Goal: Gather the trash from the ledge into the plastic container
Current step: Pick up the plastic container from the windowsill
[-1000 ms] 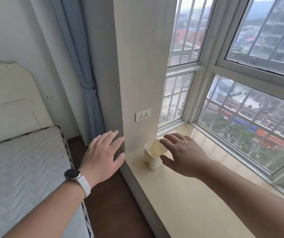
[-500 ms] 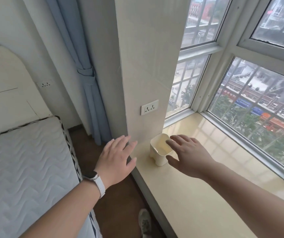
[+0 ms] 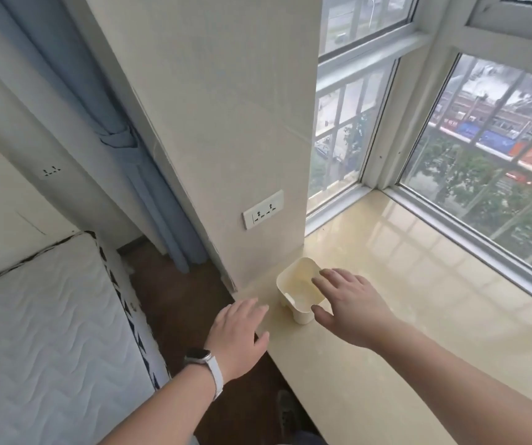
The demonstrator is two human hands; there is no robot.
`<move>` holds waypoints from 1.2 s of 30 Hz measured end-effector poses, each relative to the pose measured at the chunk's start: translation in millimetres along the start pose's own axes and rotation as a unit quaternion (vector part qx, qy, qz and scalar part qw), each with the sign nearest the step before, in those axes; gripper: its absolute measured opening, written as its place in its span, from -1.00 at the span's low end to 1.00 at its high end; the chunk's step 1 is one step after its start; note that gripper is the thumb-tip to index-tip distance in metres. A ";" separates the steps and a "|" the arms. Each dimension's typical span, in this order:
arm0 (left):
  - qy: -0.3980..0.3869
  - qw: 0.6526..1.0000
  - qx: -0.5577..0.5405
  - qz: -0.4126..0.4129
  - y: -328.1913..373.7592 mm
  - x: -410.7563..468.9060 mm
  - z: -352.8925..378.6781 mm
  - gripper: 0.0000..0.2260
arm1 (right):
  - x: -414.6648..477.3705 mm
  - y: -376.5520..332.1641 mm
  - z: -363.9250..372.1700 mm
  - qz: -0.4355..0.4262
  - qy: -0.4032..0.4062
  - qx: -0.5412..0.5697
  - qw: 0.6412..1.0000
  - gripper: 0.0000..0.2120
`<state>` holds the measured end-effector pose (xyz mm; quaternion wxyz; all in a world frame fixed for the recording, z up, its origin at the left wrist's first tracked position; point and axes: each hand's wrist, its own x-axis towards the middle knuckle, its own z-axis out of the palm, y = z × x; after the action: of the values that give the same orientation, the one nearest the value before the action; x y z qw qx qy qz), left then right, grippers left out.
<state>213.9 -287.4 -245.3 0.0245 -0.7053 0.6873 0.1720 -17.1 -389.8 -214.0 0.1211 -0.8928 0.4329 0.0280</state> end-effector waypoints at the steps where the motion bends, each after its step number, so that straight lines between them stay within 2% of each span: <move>1: -0.015 1.000 -0.006 -0.009 -0.3 7.5 2.5 -0.49 | 6.0 4.5 3.9 0.005 -0.005 0.007 1.000 -0.48; 4: -0.045 0.997 -0.050 -0.043 -1.6 28.0 14.6 -0.49 | 21.5 16.0 19.1 0.026 -0.028 0.028 0.999 -0.49; 7: -0.084 0.975 -0.174 -0.107 -0.1 42.5 25.9 -0.52 | 32.0 26.2 38.5 0.075 -0.035 0.087 0.993 -0.50; 12: -0.118 0.873 -0.403 -0.246 -2.3 76.0 52.6 -0.63 | 49.5 47.6 67.3 0.178 -0.044 0.208 0.961 -0.54; 18: -0.164 0.784 -0.501 -0.327 -9.8 111.5 91.1 -0.61 | 68.6 68.6 97.0 0.241 -0.086 0.236 0.937 -0.51; 22: -0.199 0.732 -0.550 -0.348 -9.3 127.5 114.2 -0.63 | 80.3 75.1 113.0 0.262 -0.108 0.243 0.927 -0.48; 28: -0.185 0.649 -0.646 -0.356 -2.5 145.6 130.8 -0.63 | 99.7 80.6 129.8 0.283 -0.118 0.274 0.911 -0.39; 32: -0.175 0.631 -0.674 -0.343 1.0 155.0 128.8 -0.73 | 110.3 80.9 136.0 0.296 -0.133 0.308 0.894 -0.33; 36: -0.178 0.634 -0.678 -0.327 4.2 161.3 128.3 -0.71 | 116.1 78.5 138.8 0.317 -0.131 0.362 0.867 -0.34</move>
<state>182.3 -407.9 -409.6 -0.2837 -0.6580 0.0843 0.6925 1.7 -492.2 -381.6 0.4763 -0.5891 0.6523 0.0229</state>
